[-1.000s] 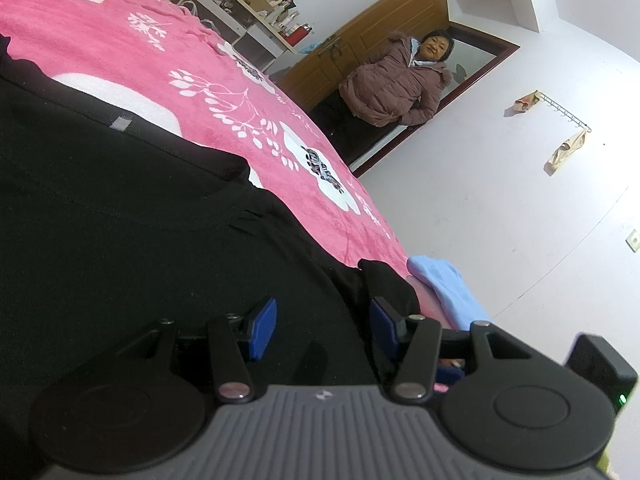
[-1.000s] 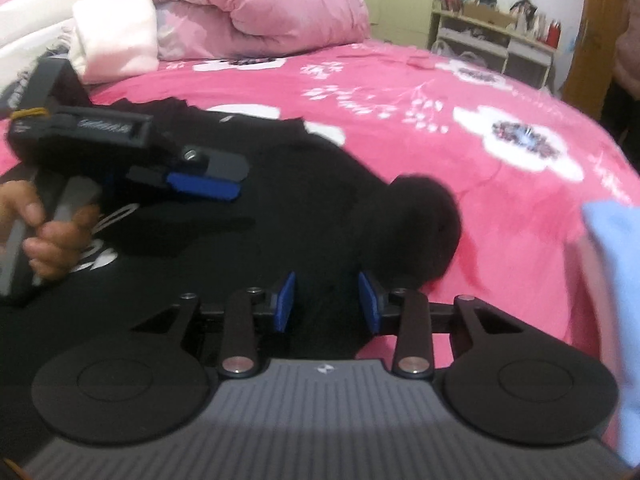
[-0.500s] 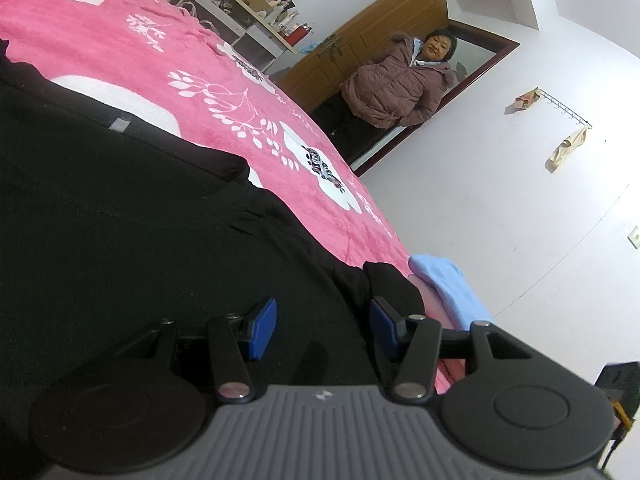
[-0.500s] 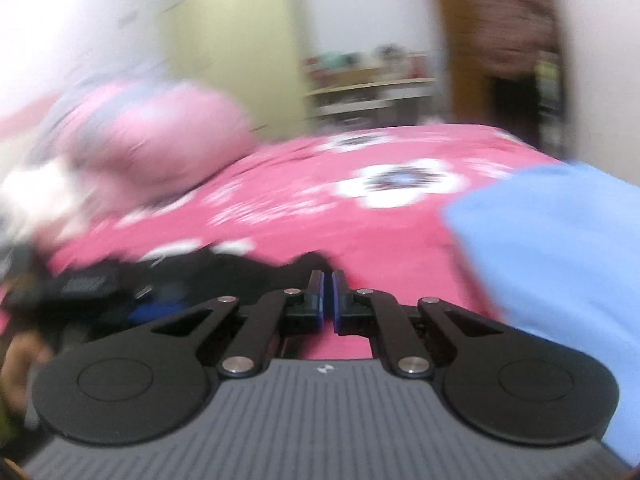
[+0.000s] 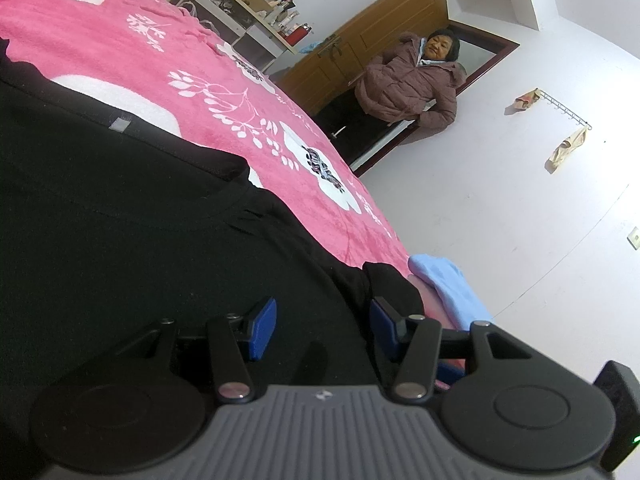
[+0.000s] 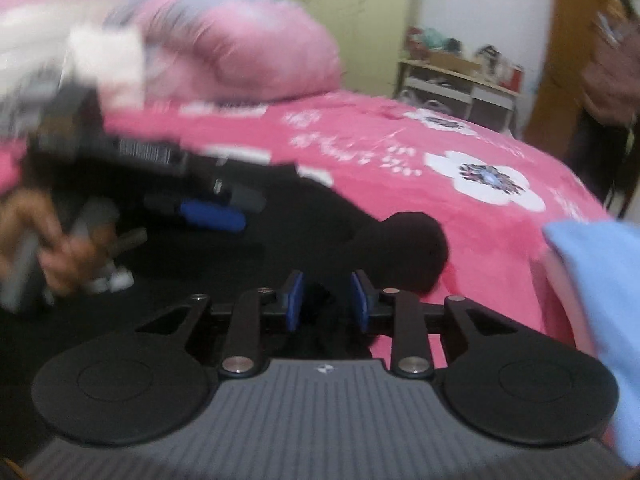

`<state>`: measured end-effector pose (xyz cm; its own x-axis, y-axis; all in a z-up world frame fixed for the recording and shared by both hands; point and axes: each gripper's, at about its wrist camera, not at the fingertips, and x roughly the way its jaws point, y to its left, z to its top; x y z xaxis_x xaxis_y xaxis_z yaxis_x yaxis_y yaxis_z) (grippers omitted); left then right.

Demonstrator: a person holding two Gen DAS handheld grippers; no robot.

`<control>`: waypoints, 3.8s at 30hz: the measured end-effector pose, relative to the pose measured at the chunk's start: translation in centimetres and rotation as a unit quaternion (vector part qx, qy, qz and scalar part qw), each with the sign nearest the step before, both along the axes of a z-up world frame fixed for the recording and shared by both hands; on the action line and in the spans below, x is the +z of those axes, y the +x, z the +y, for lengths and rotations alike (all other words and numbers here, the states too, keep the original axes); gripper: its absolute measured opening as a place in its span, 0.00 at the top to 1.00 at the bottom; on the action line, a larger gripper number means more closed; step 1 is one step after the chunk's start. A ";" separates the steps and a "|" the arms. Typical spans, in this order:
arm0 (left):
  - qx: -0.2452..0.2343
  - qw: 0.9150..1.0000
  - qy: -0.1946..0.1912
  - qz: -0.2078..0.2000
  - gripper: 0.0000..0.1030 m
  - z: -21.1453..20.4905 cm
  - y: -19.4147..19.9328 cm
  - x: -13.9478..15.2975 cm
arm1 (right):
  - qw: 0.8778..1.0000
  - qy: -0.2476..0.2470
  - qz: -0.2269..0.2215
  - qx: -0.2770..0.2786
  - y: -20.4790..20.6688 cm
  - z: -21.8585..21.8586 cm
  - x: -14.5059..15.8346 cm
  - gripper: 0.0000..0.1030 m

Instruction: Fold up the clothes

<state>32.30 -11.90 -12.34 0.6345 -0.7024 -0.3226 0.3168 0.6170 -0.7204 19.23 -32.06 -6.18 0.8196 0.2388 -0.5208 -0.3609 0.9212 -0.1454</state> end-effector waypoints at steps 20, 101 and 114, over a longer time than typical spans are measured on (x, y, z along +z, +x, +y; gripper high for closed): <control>-0.001 1.000 -0.002 0.000 0.48 0.1 0.0 -0.1 | 0.937 0.132 -0.055 -0.318 -2.9 -8.3 -0.3 0.95; -0.216 0.859 0.430 -0.176 0.38 -21.0 5.8 5.0 | 0.944 0.214 0.030 -0.249 3.4 -12.3 -1.3 0.71; -0.128 0.908 0.363 -0.164 0.42 -19.2 9.5 6.2 | 0.942 0.217 0.040 -0.255 3.5 -12.5 -2.3 0.72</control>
